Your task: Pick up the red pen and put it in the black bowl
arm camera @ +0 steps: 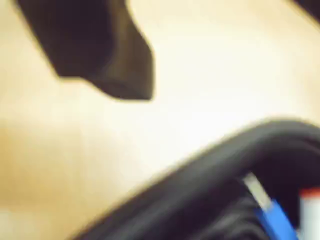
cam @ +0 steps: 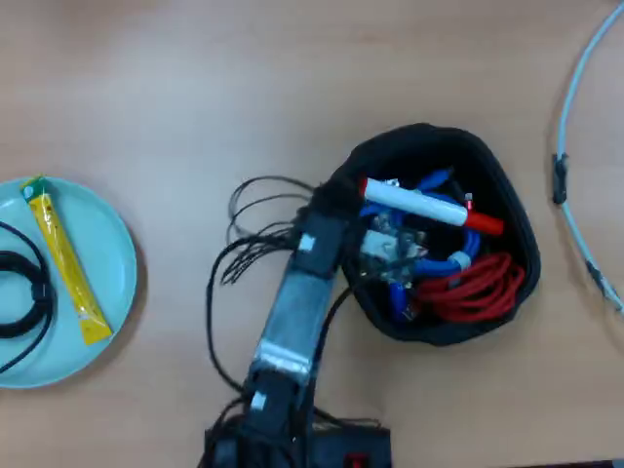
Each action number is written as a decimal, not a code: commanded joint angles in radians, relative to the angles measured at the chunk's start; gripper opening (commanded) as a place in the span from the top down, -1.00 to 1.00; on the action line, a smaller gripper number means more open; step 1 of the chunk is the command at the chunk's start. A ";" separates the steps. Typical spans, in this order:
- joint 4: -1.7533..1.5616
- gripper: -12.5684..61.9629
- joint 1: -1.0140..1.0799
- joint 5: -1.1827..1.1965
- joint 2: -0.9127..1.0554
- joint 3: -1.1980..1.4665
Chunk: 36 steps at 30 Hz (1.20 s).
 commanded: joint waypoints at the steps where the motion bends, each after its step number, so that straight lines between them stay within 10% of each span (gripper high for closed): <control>1: -0.087 -0.64 -0.100 0.054 0.126 0.038; 15: -0.741 -0.61 -0.250 0.107 0.561 0.945; 36: -1.238 -0.62 -0.124 -0.114 0.630 1.459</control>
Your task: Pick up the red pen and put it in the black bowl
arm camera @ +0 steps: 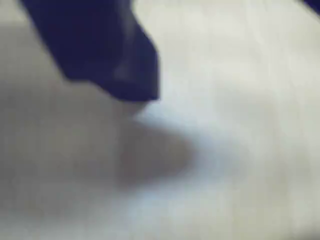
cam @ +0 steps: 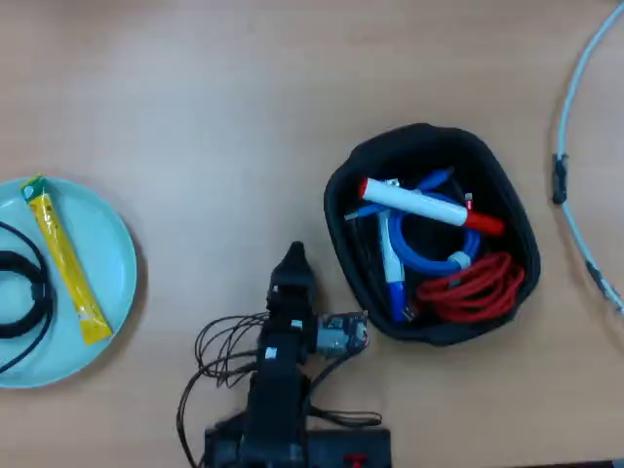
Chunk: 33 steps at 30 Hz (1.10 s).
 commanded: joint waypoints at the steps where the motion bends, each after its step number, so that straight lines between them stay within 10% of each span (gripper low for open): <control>1: 0.002 -0.62 0.000 -0.063 0.095 0.005; 33: -0.299 -0.62 0.011 -0.080 0.098 0.348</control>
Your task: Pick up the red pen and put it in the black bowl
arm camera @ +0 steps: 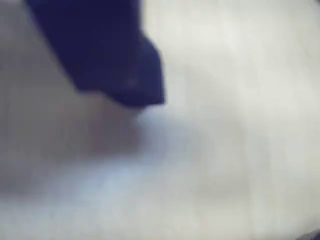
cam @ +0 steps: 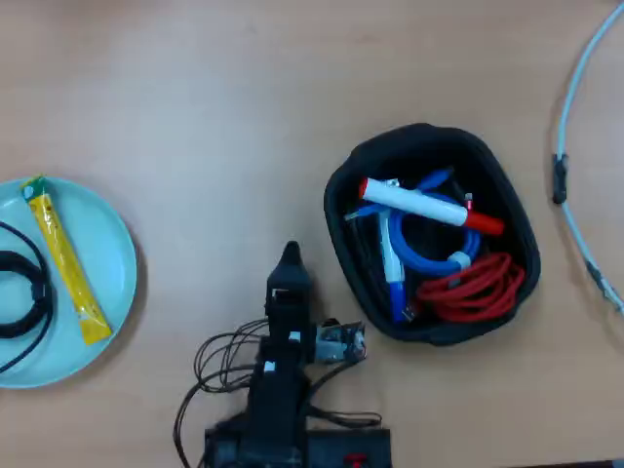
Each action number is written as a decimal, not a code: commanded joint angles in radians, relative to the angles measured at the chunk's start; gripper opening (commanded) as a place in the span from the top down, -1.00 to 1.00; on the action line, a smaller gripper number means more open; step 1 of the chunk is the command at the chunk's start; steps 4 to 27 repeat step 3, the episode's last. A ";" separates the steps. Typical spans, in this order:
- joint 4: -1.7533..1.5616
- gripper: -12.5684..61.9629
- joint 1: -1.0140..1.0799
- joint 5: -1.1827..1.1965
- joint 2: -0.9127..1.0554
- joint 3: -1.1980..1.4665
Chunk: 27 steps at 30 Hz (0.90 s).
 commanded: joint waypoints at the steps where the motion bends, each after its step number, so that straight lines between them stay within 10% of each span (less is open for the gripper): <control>1: 0.044 -0.62 0.003 -0.003 0.098 0.086; 27: 0.044 -0.62 0.003 -0.005 0.098 0.086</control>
